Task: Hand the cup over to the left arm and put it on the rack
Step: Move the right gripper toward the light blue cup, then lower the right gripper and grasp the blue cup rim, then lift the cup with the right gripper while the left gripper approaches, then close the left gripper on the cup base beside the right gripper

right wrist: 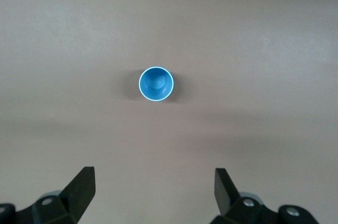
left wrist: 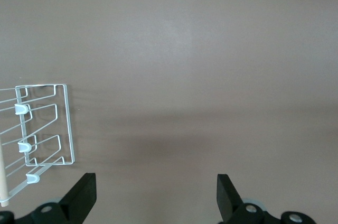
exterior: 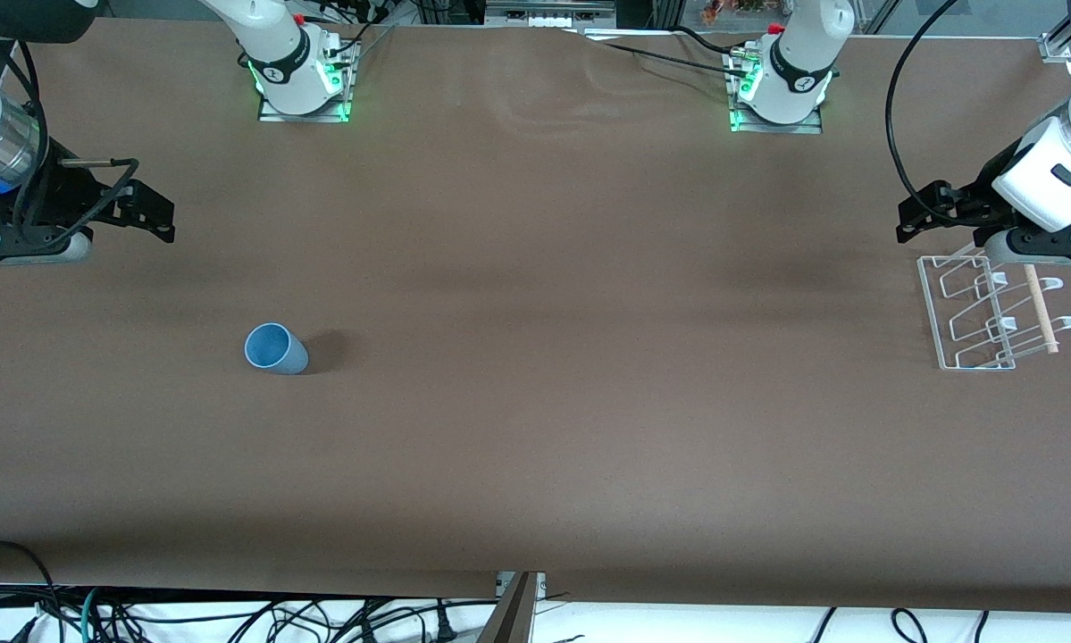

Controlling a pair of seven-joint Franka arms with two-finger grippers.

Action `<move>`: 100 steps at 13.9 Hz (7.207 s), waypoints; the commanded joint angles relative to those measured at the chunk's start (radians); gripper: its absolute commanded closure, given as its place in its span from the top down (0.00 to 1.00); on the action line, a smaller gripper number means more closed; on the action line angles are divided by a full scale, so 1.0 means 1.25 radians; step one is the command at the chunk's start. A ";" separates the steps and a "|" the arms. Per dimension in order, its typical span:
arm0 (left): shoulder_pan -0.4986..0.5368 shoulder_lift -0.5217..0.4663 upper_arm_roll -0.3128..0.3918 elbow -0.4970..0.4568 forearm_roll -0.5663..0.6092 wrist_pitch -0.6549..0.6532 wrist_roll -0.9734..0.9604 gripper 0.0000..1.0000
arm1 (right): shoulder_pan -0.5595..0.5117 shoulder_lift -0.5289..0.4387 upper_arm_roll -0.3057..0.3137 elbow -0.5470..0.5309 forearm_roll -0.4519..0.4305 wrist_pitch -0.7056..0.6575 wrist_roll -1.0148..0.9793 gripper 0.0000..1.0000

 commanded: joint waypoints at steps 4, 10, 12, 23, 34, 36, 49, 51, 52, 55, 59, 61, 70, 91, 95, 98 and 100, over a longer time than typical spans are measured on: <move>-0.001 0.001 0.001 0.008 -0.009 -0.006 -0.001 1.00 | -0.016 0.003 0.003 0.001 0.011 -0.009 -0.018 1.00; -0.001 0.001 0.001 0.008 -0.009 -0.005 -0.001 1.00 | -0.021 0.000 0.006 -0.005 0.009 -0.007 -0.008 1.00; -0.001 0.001 0.001 0.008 -0.009 -0.006 -0.001 1.00 | -0.024 0.000 0.006 -0.018 0.007 -0.006 0.001 1.00; -0.001 0.001 0.001 0.008 -0.009 -0.006 0.000 1.00 | -0.078 0.155 0.002 -0.073 0.005 0.070 -0.010 1.00; -0.002 0.001 0.000 0.008 -0.009 -0.017 0.001 1.00 | -0.077 0.260 0.003 -0.265 0.010 0.464 -0.004 1.00; -0.002 0.001 0.000 0.008 -0.009 -0.017 0.001 1.00 | -0.077 0.274 0.003 -0.269 0.016 0.486 -0.001 1.00; -0.004 0.001 0.000 0.009 -0.009 -0.017 0.000 1.00 | -0.071 0.313 0.005 -0.270 0.058 0.512 0.007 0.23; -0.005 0.001 0.000 0.009 -0.009 -0.017 0.000 1.00 | -0.070 0.314 0.006 -0.267 0.066 0.511 0.007 0.12; -0.005 0.001 0.000 0.009 -0.009 -0.017 0.000 1.00 | -0.070 0.316 0.006 -0.265 0.080 0.511 0.007 0.06; -0.005 0.001 -0.001 0.009 -0.009 -0.017 0.000 1.00 | -0.069 0.321 0.008 -0.260 0.092 0.511 0.005 0.00; -0.006 0.001 -0.001 0.009 -0.009 -0.017 0.000 1.00 | -0.067 0.319 0.024 -0.227 0.144 0.510 -0.003 0.00; -0.006 0.001 -0.001 0.009 -0.009 -0.017 0.000 1.00 | -0.065 0.317 0.044 -0.199 0.224 0.502 -0.002 0.00; 0.001 0.012 0.003 0.009 -0.019 -0.023 -0.001 1.00 | 0.021 0.355 0.186 -0.019 0.342 0.503 0.169 0.00; 0.000 0.253 -0.001 0.088 -0.654 0.032 0.781 1.00 | 0.269 0.534 0.253 0.301 0.552 0.692 0.625 0.00; -0.035 0.276 -0.003 0.088 -0.738 0.117 1.006 1.00 | 0.270 0.533 0.295 0.302 0.571 0.692 0.633 0.00; -0.075 0.281 -0.002 0.090 -0.758 0.159 1.108 1.00 | 0.269 0.533 0.307 0.302 0.574 0.692 0.655 0.00; -0.089 0.281 -0.003 0.089 -0.758 0.170 1.179 1.00 | 0.269 0.533 0.318 0.302 0.574 0.692 0.661 0.00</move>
